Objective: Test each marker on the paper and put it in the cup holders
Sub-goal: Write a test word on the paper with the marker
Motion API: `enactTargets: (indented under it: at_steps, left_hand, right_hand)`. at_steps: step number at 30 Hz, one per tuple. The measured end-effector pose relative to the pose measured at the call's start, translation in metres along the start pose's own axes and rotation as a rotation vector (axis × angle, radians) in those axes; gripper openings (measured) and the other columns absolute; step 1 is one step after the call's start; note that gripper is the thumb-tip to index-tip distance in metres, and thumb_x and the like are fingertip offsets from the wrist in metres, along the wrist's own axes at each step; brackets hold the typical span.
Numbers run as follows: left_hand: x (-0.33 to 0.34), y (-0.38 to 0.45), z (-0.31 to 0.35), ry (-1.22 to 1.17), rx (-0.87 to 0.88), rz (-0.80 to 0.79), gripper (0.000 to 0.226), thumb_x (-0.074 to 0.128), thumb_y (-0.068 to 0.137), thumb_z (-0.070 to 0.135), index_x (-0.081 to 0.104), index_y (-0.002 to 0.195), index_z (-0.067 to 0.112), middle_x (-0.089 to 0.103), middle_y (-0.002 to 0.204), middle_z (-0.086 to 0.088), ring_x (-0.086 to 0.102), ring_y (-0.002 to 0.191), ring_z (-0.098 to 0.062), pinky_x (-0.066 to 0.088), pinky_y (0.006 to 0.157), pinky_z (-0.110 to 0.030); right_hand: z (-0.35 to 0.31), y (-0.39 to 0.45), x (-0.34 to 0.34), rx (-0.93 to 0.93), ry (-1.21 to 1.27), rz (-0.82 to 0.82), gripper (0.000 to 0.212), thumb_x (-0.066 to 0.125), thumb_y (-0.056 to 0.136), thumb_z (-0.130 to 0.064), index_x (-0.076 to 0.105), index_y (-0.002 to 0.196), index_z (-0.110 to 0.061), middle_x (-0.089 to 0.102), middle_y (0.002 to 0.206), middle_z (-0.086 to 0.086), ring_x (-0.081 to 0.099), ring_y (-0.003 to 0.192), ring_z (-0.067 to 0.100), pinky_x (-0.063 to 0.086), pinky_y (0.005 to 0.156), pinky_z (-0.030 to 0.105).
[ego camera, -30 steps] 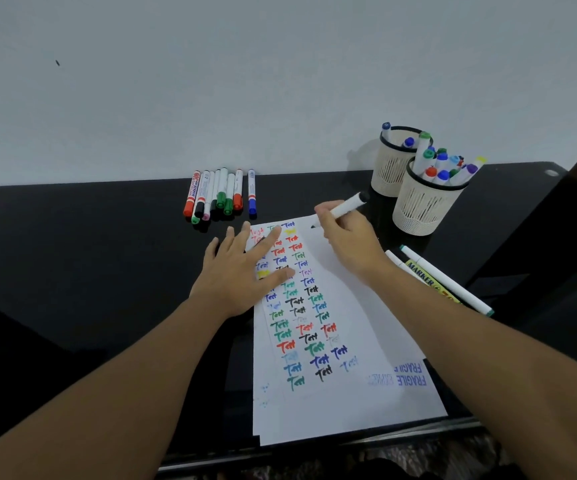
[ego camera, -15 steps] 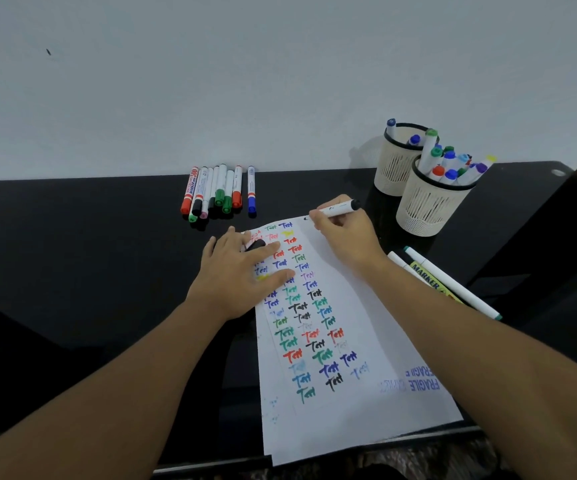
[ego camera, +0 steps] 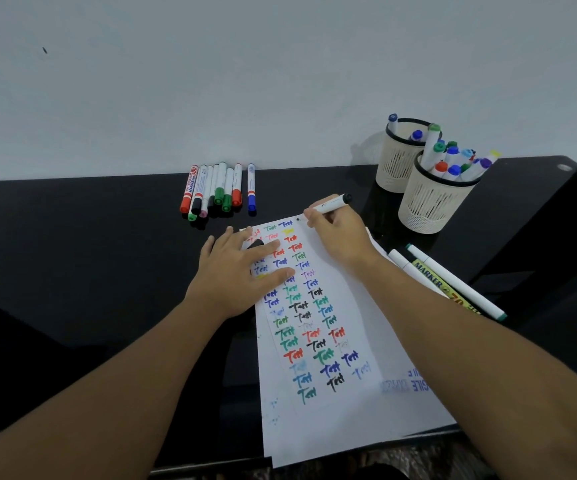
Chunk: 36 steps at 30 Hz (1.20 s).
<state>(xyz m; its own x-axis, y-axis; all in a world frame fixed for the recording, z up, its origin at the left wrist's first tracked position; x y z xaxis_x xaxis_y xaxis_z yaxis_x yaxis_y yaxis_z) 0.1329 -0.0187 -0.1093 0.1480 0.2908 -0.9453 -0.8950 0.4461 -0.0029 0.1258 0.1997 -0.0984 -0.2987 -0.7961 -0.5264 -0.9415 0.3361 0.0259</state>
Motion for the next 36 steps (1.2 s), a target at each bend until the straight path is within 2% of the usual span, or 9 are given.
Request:
enactTargets:
  at_steps: [5,11,16,22,36]
  left_hand:
    - [0.0006,0.0006,-0.0006,-0.007,-0.001,-0.003,0.092,0.023,0.067,0.098,0.039,0.146,0.055,0.021,0.166,0.003,0.006,0.155,-0.023,-0.001,0.125,-0.050]
    - [0.0015,0.0021,-0.0021,0.020,0.005,-0.014,0.085,0.030,0.073,0.095,0.037,0.147,0.054,0.020,0.166,0.003,0.005,0.155,-0.024,-0.002,0.124,-0.051]
    - [0.0004,0.0012,-0.0019,0.004,-0.002,-0.002,0.096,0.020,0.064,0.099,0.039,0.147,0.054,0.021,0.166,0.004,0.005,0.155,-0.023,-0.001,0.125,-0.050]
    - [-0.0001,0.0007,-0.0013,0.014,-0.001,-0.014,0.086,0.031,0.073,0.096,0.038,0.148,0.053,0.020,0.166,0.004,0.005,0.155,-0.023,-0.001,0.125,-0.050]
    - [-0.0005,0.0000,-0.0002,0.015,-0.004,-0.023,0.086,0.029,0.073,0.093,0.037,0.148,0.054,0.020,0.166,0.004,0.005,0.155,-0.023,-0.002,0.125,-0.050]
  right_hand:
    - [0.0008,0.0025,0.0011,0.024,-0.004,0.002,0.033,0.058,0.101,-0.051,0.069,0.101,-0.020,0.072,0.095,-0.004,0.070,0.090,0.014,0.060,0.090,0.046]
    - [-0.0001,0.0028,0.0024,0.029,-0.013,-0.013,0.029,0.061,0.100,-0.050,0.069,0.102,-0.022,0.073,0.093,-0.002,0.071,0.089,0.016,0.060,0.089,0.049]
    - [-0.0016,0.0010,0.0019,0.022,-0.047,0.014,0.033,0.060,0.100,-0.049,0.069,0.102,-0.017,0.073,0.093,0.000,0.071,0.088,0.016,0.060,0.088,0.048]
    - [-0.0024,-0.0001,0.0010,0.035,-0.058,0.007,0.034,0.059,0.101,-0.050,0.069,0.103,-0.017,0.073,0.093,0.000,0.071,0.087,0.017,0.060,0.088,0.047]
    - [-0.0027,-0.0016,-0.0012,0.017,-0.034,0.038,0.031,0.057,0.103,-0.044,0.067,0.105,-0.014,0.071,0.095,0.001,0.068,0.088,0.014,0.060,0.089,0.044]
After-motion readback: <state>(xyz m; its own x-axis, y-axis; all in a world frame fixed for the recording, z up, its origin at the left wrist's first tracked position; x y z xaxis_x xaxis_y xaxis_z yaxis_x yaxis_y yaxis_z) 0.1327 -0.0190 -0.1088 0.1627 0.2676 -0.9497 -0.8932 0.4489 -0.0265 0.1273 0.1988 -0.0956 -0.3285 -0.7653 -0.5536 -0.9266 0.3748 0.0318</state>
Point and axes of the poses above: each hand's wrist, its own y-axis towards the middle knuckle, its own x-axis out of the palm, z = x × y, the point moved 4 cm from there along y, towards the middle knuckle
